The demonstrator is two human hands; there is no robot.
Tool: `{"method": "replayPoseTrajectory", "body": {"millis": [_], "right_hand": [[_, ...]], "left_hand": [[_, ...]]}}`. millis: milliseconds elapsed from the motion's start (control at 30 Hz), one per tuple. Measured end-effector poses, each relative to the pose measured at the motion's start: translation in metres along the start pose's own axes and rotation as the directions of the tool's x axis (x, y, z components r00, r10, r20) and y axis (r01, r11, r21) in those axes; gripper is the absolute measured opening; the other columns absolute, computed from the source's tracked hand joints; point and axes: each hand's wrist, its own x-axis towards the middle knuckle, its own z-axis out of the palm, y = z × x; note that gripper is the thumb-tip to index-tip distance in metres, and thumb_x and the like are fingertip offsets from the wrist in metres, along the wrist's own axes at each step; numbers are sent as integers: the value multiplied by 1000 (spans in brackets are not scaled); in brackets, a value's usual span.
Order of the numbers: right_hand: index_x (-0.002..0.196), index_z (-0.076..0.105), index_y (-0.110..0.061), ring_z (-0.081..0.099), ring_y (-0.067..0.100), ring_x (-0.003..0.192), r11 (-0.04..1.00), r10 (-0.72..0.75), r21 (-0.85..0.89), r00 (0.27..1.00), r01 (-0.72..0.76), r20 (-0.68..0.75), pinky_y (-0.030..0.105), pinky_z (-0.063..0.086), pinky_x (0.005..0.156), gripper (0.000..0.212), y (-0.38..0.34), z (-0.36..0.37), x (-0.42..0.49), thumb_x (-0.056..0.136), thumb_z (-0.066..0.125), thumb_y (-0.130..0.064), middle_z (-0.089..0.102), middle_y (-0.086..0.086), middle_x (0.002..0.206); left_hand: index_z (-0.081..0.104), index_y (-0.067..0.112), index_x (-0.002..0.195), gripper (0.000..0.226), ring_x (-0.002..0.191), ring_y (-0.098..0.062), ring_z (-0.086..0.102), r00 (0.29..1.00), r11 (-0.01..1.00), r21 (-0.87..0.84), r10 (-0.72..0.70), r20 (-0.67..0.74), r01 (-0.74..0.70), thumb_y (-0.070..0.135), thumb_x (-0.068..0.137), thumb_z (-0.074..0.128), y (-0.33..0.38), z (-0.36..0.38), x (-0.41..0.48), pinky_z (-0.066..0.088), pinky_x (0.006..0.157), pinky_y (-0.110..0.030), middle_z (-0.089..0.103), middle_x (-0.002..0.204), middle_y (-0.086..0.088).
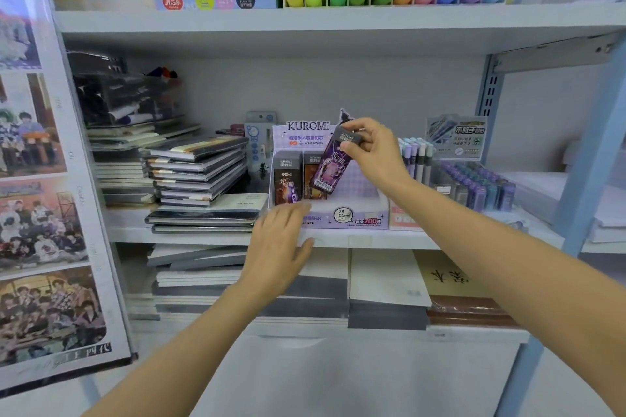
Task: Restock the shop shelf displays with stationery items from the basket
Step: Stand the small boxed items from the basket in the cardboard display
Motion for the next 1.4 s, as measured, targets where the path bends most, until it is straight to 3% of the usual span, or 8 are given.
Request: {"method": "replayPoseTrajectory", "body": {"millis": [267, 467, 567, 733, 1000, 1167, 1267, 1400], "right_hand": [[110, 61, -11, 66, 24, 93, 971, -96, -205, 986, 122, 133, 44, 53, 89, 22, 14, 24, -3, 90, 63, -2, 70, 10, 99], [108, 64, -14, 55, 9, 70, 907, -142, -351, 953, 234, 268, 28, 46, 73, 21, 11, 30, 11, 89, 64, -5, 57, -7, 78], [112, 61, -15, 61, 19, 81, 884, -157, -392, 953, 253, 261, 36, 52, 82, 24, 13, 40, 11, 90, 63, -5, 63, 0, 90], [105, 60, -11, 53, 14, 91, 874, -215, -406, 962, 267, 169, 38, 51, 87, 21, 28, 45, 2, 87, 66, -3, 54, -3, 104], [127, 59, -12, 44, 19, 121, 847, -264, -442, 955, 296, 132, 35, 37, 106, 37, 26, 31, -28, 90, 64, -16, 47, 5, 125], [102, 66, -9, 55, 12, 86, 880, -411, -189, 899, 435, 154, 24, 45, 72, 13, 39, 34, -105, 94, 55, -10, 59, 2, 98], [94, 68, -8, 54, 11, 74, 926, -309, -123, 905, 357, 293, 24, 44, 63, 15, 71, 42, -161, 96, 53, -12, 62, -2, 87], [94, 69, -10, 54, 4, 68, 978, -51, -152, 875, 141, 481, 18, 43, 63, 16, 138, 58, -235, 97, 54, -14, 62, -12, 84]], "left_hand": [[41, 11, 145, 59, 142, -27, 31, 999, 981, 193, 8, 51, -17, 25, 90, 59, -4, 11, -7, 18, 118, -46, 43, 146, -7], [49, 11, 137, 56, 132, -27, 43, 1000, 981, 193, 16, 23, -21, 22, 84, 64, -4, 12, -6, 29, 112, -48, 51, 137, -7], [50, 10, 136, 56, 129, -28, 45, 1000, 980, 195, 26, 10, -27, 20, 82, 65, -5, 14, -6, 31, 110, -47, 52, 135, -7], [48, 10, 138, 58, 131, -27, 43, 1000, 982, 188, 21, 7, -22, 18, 82, 64, -6, 16, -6, 32, 110, -47, 51, 136, -7], [47, 7, 139, 59, 140, -31, 35, 998, 997, 75, 27, -63, -23, 9, 83, 64, -4, 21, -17, 29, 113, -50, 45, 145, -11], [51, 10, 127, 55, 115, -31, 47, 958, 1000, 5, -10, -287, 12, -1, 75, 65, -7, 65, -72, 35, 100, -41, 53, 122, -16], [52, 8, 122, 42, 106, -29, 48, 984, 999, 5, -48, -170, 50, 6, 80, 55, -12, 105, -122, 38, 91, -38, 55, 115, -16], [65, 6, 109, 36, 97, -31, 60, 973, 990, -4, -140, 184, 143, 13, 82, 43, -20, 157, -200, 48, 79, -38, 62, 109, -12]]}}
